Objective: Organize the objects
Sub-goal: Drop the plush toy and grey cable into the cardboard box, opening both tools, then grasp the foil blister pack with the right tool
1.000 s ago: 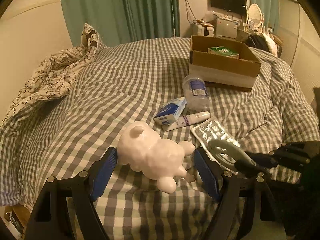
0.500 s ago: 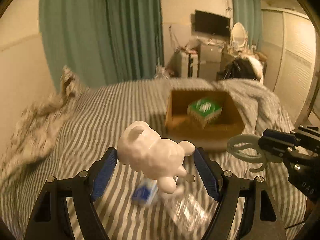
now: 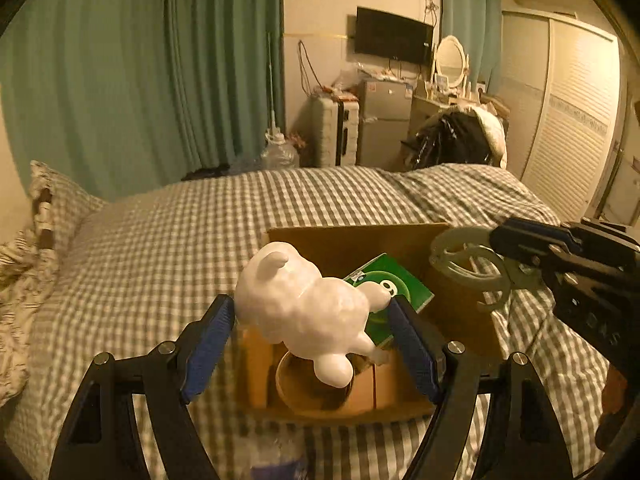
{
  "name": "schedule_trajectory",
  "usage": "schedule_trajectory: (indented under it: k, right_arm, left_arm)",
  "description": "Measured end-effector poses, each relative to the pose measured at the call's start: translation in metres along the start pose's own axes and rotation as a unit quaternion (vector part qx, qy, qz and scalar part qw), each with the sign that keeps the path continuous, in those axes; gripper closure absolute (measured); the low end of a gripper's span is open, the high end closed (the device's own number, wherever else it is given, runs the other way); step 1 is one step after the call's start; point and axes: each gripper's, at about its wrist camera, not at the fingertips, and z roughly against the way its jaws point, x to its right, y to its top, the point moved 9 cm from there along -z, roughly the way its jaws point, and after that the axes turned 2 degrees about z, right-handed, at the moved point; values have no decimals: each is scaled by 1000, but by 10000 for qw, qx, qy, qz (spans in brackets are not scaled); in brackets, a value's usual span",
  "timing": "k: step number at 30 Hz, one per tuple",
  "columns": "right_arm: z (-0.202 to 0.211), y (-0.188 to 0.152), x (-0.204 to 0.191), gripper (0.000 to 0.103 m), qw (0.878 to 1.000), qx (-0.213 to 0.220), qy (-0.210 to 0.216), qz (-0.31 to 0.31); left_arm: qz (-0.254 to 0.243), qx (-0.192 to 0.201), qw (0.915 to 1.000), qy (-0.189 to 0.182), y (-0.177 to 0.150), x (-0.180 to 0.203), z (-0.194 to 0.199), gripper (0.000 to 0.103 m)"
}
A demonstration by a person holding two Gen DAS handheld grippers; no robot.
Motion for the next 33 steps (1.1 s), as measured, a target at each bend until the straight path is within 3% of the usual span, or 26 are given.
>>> schedule_trajectory:
  k: [6,10,11,13,15,20,24,28,33]
  right_arm:
    - [-64,0,16,90,9994,-280,-170,-101]
    - [-76,-2,18,90,9995,-211,-117,-210]
    - [-74,-2,17,89,9995,-184,-112,-232]
    - [-67,1,16,81,9997,-103,-97,-215]
    - [-54,8,15,54,9998,44,-142,-161]
    - [2,24,6,48,9992,363,-44,-167]
    - [62,35,-4,34,9979,633,-19,-126]
    - [116,35,-22,26,9969,782,-64,22]
    - [163,11,-57,20,9969,737,101,267]
  left_arm:
    - [-5,-219,9998,-34,-9,-1,-43,23]
    - [-138,-261,9995,-103,-12,1,-52,20]
    - [-154,-244,9995,-90,-11,4,-52,18]
    - [-73,-213,9997,-116,-9,5,-46,4]
    - [77,-160,9997,-180,-6,6,-35,2]
    - [117,64,9999,22,10,2,12,2]
    - [101,359,9991,218,19,-4,67,0]
    - [140,453,9984,311,10,-14,115,0]
    - [331,445,9980,312,-23,-31,161,0]
